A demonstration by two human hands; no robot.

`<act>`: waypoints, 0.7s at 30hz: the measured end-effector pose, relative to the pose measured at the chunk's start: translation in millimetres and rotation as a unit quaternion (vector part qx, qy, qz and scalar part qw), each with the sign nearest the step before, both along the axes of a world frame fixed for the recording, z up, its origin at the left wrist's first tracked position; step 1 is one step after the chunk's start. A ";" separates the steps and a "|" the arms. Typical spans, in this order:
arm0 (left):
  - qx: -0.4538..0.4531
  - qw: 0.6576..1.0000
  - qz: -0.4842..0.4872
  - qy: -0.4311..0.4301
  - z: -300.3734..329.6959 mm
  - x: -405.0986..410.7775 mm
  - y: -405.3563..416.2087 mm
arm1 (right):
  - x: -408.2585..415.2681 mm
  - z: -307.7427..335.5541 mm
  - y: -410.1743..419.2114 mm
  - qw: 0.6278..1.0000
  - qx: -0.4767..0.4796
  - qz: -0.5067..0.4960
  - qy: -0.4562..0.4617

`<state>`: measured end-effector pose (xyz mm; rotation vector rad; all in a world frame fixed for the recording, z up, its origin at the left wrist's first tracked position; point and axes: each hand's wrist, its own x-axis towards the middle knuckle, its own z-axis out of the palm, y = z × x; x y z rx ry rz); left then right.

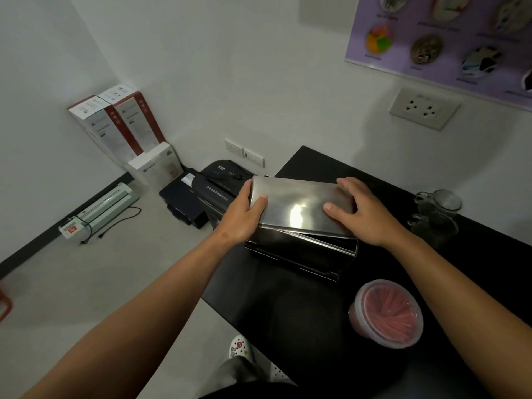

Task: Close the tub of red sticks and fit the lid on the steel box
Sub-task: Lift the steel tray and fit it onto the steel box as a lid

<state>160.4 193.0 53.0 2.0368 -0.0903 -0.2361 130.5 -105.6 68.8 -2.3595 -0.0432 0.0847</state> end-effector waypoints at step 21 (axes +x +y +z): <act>0.029 0.998 0.013 -0.050 -2.4 -15.2 -3.3 | -34.7 -25.2 -21.3 0.999 0.024 0.015 -0.044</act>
